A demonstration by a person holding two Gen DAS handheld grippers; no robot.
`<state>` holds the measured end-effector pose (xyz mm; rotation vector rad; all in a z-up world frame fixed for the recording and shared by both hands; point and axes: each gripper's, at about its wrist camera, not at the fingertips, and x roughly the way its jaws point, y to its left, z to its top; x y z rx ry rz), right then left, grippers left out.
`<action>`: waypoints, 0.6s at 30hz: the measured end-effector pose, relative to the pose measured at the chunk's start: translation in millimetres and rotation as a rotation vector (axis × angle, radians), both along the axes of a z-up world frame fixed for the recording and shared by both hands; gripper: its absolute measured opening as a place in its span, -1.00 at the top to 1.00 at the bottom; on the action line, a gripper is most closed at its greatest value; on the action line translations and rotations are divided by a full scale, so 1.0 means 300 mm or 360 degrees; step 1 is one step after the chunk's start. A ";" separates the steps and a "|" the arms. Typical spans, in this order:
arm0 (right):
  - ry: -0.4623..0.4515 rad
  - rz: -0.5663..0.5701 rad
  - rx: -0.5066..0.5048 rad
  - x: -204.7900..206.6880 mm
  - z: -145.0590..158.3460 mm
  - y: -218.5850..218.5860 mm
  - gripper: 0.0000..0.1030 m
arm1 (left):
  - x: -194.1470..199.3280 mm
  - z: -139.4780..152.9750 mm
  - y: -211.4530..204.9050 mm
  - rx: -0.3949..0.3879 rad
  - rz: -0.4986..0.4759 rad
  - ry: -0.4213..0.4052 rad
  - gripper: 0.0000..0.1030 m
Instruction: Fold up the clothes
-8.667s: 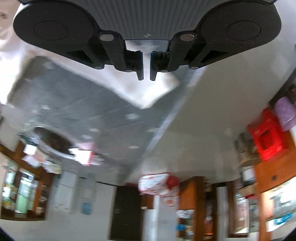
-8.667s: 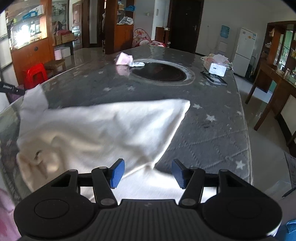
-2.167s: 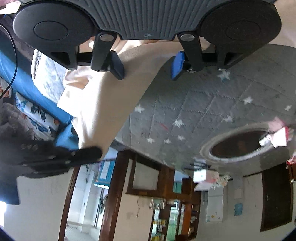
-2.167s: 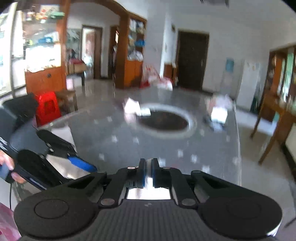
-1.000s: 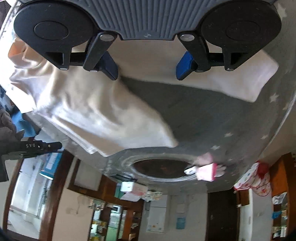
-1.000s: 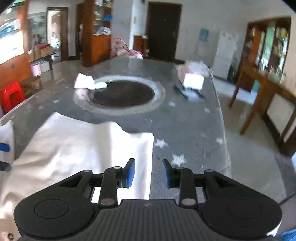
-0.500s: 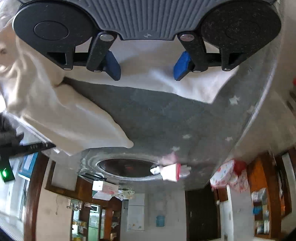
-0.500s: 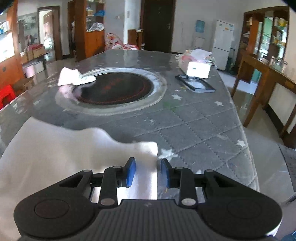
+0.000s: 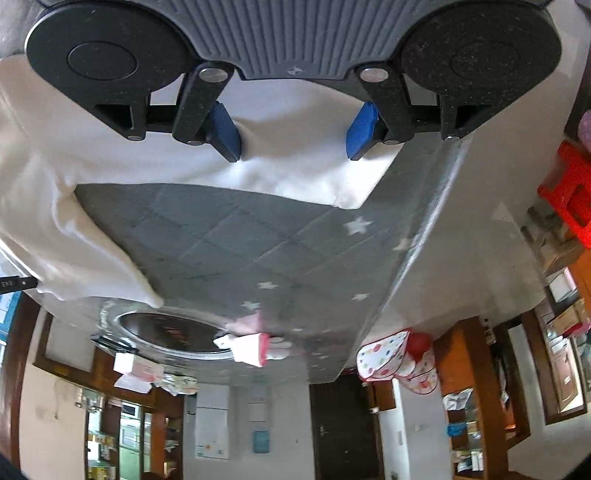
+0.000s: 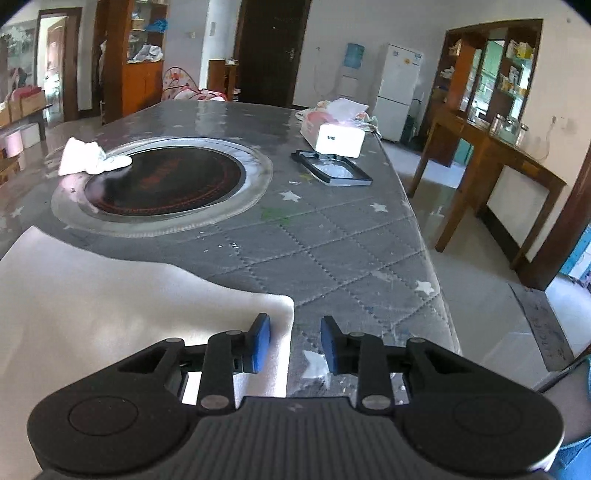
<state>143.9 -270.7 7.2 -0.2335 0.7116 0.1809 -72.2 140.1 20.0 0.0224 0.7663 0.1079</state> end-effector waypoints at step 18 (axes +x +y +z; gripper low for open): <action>0.0084 0.0361 0.0108 -0.591 0.118 -0.169 0.20 | -0.067 0.007 0.069 0.0164 0.0077 0.0006 -0.33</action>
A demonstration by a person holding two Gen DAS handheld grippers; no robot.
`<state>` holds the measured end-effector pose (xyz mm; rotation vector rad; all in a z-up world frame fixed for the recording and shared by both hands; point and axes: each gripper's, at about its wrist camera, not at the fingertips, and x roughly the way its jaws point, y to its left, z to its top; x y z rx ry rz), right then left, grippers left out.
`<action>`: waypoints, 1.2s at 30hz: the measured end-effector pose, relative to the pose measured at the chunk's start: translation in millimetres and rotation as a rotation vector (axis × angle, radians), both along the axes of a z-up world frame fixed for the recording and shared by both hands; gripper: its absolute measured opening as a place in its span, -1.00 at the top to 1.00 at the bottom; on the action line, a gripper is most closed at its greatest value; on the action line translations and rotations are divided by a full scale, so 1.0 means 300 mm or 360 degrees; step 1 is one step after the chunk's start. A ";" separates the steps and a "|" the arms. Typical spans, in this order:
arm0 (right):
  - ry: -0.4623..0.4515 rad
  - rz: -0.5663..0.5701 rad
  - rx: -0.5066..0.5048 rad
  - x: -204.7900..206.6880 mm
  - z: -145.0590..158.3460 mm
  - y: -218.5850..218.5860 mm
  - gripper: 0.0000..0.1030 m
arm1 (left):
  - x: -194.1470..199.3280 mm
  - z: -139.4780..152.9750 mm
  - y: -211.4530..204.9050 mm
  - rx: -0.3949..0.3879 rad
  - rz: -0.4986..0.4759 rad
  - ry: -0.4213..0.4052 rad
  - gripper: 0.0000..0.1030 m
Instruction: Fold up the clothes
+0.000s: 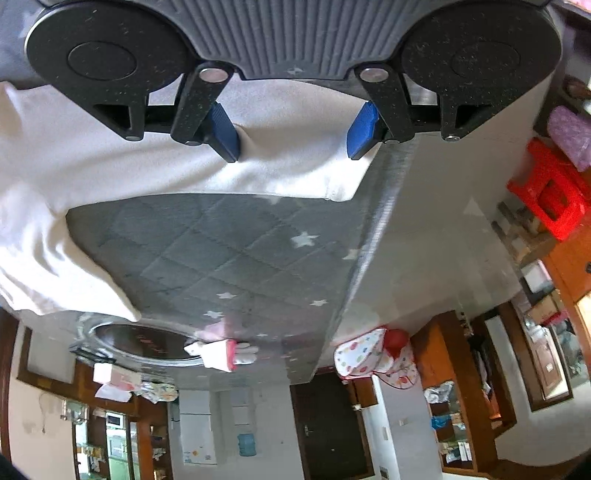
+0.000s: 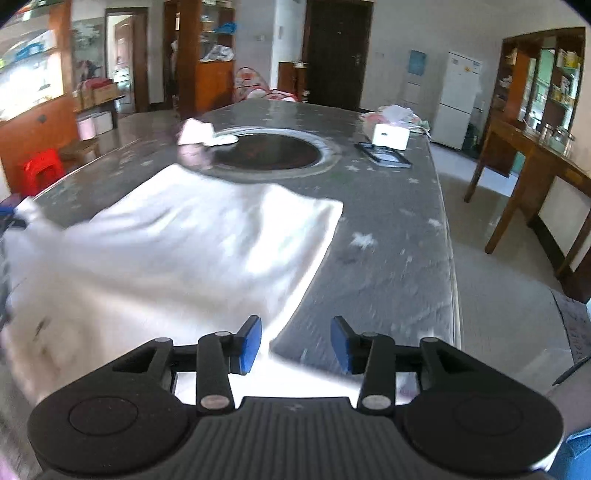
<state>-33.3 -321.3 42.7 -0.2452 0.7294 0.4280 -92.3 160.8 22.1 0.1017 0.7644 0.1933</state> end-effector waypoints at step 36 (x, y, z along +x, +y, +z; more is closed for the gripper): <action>0.0123 0.0084 0.0032 -0.203 -0.072 0.017 0.01 | 0.121 0.162 -0.199 -0.0369 -0.0239 -0.0149 -0.16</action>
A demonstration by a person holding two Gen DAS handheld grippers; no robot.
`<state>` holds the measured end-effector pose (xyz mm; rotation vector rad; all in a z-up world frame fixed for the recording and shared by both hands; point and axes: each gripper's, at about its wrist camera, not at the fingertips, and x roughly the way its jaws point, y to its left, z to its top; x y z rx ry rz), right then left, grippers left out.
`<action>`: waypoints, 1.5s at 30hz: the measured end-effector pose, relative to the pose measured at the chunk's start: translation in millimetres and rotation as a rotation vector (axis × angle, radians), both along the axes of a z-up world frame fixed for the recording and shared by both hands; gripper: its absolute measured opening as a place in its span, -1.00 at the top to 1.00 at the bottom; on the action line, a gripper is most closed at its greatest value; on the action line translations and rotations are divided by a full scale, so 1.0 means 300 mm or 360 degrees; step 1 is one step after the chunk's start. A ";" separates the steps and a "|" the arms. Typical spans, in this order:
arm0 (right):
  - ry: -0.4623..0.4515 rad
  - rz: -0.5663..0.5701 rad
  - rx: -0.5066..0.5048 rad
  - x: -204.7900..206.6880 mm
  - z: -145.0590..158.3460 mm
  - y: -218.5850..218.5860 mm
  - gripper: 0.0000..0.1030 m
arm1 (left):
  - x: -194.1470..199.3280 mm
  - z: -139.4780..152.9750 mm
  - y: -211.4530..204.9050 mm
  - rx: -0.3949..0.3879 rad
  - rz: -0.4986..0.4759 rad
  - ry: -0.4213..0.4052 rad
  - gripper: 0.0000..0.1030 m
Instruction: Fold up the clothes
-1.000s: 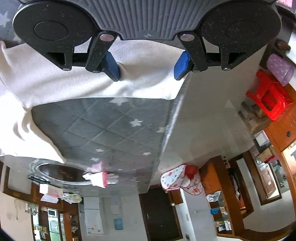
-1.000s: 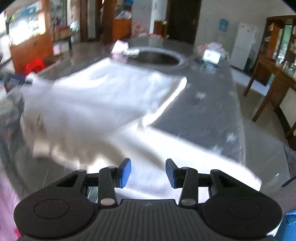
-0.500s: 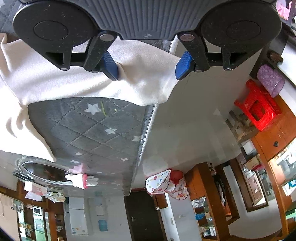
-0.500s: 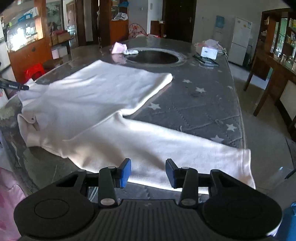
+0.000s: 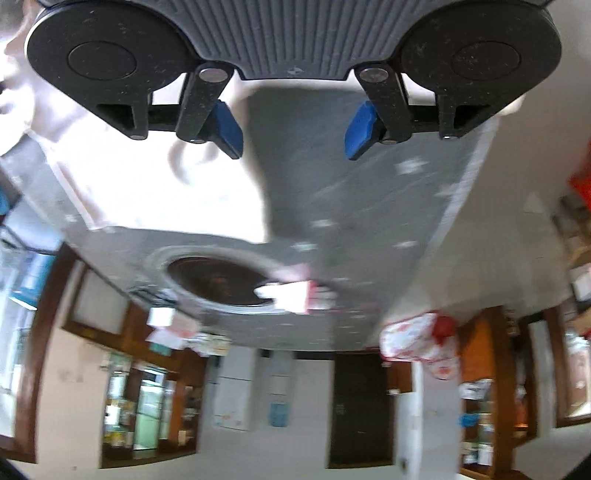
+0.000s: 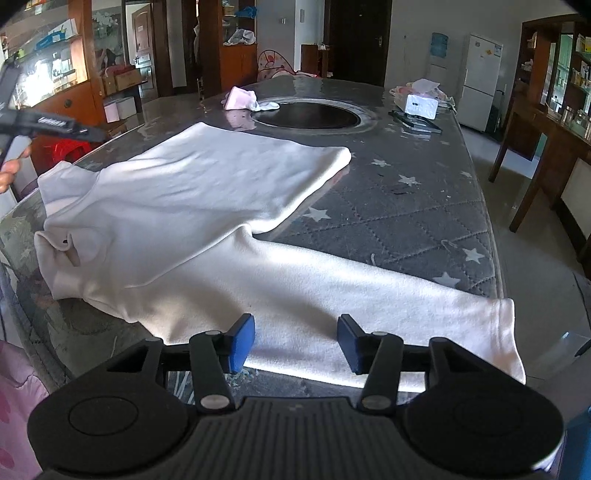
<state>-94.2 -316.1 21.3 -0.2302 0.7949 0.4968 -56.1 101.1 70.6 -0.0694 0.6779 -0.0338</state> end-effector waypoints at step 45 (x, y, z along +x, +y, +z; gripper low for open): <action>0.0010 -0.0068 0.0044 0.000 -0.008 -0.013 -0.30 | 0.100 -0.110 -0.118 0.0301 0.0021 0.0106 0.16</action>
